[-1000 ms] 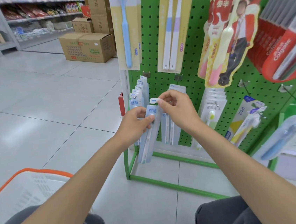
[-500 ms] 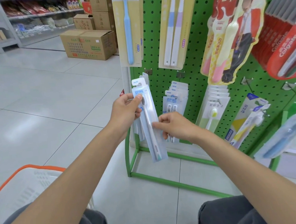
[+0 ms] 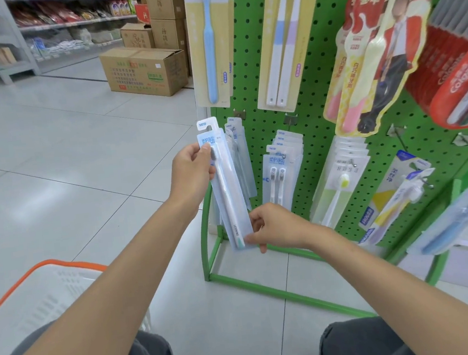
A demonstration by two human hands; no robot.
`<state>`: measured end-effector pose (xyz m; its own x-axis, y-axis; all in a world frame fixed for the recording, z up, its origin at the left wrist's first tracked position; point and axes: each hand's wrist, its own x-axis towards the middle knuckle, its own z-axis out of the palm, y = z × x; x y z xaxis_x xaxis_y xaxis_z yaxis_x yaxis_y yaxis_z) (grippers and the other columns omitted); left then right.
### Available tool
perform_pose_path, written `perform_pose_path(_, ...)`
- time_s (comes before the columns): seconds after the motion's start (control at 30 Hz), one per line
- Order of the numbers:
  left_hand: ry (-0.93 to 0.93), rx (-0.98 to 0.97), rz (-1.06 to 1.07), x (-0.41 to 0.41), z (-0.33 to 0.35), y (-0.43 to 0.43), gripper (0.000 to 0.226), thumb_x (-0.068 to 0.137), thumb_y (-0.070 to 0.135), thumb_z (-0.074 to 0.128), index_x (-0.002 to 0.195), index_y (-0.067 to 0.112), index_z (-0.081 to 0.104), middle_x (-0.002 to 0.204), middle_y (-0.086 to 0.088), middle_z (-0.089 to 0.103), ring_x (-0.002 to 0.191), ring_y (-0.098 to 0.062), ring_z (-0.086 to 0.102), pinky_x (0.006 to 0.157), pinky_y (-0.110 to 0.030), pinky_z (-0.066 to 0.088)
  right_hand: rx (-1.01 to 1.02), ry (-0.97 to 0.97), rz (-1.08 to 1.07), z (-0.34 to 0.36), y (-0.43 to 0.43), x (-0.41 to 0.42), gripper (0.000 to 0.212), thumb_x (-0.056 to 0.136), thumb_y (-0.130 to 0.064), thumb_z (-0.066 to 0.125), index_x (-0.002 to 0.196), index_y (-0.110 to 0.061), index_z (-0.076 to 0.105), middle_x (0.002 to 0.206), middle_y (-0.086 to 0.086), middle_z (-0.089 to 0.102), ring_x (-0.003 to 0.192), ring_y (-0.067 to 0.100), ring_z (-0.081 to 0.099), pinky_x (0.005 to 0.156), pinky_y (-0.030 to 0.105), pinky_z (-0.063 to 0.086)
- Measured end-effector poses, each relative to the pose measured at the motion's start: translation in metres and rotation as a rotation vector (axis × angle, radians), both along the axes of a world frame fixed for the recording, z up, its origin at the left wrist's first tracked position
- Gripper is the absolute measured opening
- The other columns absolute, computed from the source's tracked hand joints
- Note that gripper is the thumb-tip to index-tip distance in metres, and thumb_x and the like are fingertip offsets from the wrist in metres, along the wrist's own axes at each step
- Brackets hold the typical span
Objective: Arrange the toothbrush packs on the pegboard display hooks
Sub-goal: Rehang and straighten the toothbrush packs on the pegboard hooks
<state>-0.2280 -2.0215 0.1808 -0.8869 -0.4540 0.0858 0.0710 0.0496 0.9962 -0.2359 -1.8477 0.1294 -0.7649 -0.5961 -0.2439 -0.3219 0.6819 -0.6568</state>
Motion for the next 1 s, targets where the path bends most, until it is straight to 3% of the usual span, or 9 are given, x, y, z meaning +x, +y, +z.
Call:
perform_pose_path(0.13,0.008,-0.125,-0.015,0.007,0.004,0.003,0.023,0.095,0.045,0.057,0.091,0.023,0.055,0.078,0.007,0.052,0.068,-0.011,0.050,0.073,-0.026,0.046,0.030,0.184,0.024,-0.005,-0.005,0.002,0.007,0.082,-0.015,0.062,0.077,-0.010,0.061,0.075,0.012,0.066,0.058,0.020,0.063,0.060,0.039,0.054)
perform_pose_path(0.2,-0.002,-0.278,0.016,0.013,0.005,0.004,0.029,0.086,0.044,0.070,0.098,0.028,0.048,0.082,0.014,0.053,0.072,-0.007,0.053,0.067,-0.019,0.044,0.024,0.288,0.029,-0.006,-0.007,0.004,0.013,0.081,-0.015,0.059,0.072,-0.006,0.056,0.066,0.010,0.058,0.057,0.023,0.052,0.053,0.034,0.043)
perform_pose_path(0.3,0.022,-0.397,0.078,0.015,0.005,0.003,0.037,0.082,0.039,0.074,0.106,0.026,0.049,0.084,0.014,0.055,0.075,-0.013,0.055,0.068,-0.025,0.046,-0.030,0.366,0.020,-0.005,-0.008,0.007,0.015,0.083,-0.015,0.056,0.071,-0.007,0.053,0.062,0.006,0.053,0.055,0.021,0.044,0.052,0.031,0.033)
perform_pose_path(0.37,0.023,-0.364,0.080,0.013,0.005,0.001,0.036,0.085,0.037,0.072,0.113,0.027,0.051,0.089,0.014,0.057,0.083,-0.017,0.060,0.074,-0.027,0.049,-0.014,0.411,0.028,-0.004,-0.007,0.006,0.009,0.087,-0.019,0.057,0.086,-0.011,0.062,0.072,0.001,0.061,0.062,0.021,0.053,0.057,0.032,0.040)
perform_pose_path(0.47,0.041,-0.290,0.047,0.011,0.004,0.000,0.034,0.089,0.027,0.069,0.121,0.024,0.057,0.097,0.012,0.065,0.091,-0.018,0.068,0.085,-0.035,0.056,0.035,0.381,0.025,-0.004,-0.004,0.004,0.052,0.090,-0.039,0.063,0.138,-0.024,0.049,0.101,-0.011,0.061,0.078,0.011,0.056,0.072,0.031,0.048)
perform_pose_path(0.6,0.046,-0.218,0.006,0.010,0.002,-0.001,0.035,0.092,0.012,0.062,0.126,0.021,0.057,0.104,0.004,0.073,0.092,-0.015,0.071,0.082,-0.041,0.058,0.074,0.336,0.041,-0.004,-0.002,0.003,0.080,0.081,-0.054,0.070,0.147,-0.031,0.030,0.112,-0.011,0.056,0.082,0.006,0.054,0.077,0.032,0.050)
perform_pose_path(0.77,0.037,-0.103,-0.105,0.014,0.002,0.005,0.020,0.096,0.008,0.060,0.108,0.023,0.061,0.093,0.007,0.074,0.082,-0.008,0.072,0.073,-0.028,0.058,-0.034,0.223,0.006,-0.004,-0.006,0.005,0.044,0.082,-0.046,0.073,0.111,-0.022,0.051,0.091,-0.010,0.062,0.075,0.008,0.059,0.069,0.031,0.051)
perform_pose_path(0.9,-0.026,-0.089,-0.169,0.013,0.000,0.008,0.021,0.100,0.012,0.051,0.113,0.020,0.065,0.103,-0.003,0.073,0.095,-0.018,0.071,0.089,-0.042,0.057,-0.183,0.182,-0.058,0.003,-0.005,0.000,0.021,0.086,-0.033,0.072,0.101,-0.021,0.063,0.086,-0.004,0.064,0.065,0.003,0.054,0.063,0.023,0.046)
perform_pose_path(1.0,-0.061,-0.095,-0.227,0.013,-0.002,0.011,0.023,0.101,0.012,0.048,0.115,0.018,0.066,0.108,-0.006,0.072,0.098,-0.022,0.070,0.091,-0.044,0.056,-0.277,0.178,-0.128,0.013,-0.002,-0.006,0.020,0.089,-0.031,0.070,0.103,-0.018,0.066,0.088,-0.001,0.067,0.060,0.003,0.056,0.060,0.024,0.049)
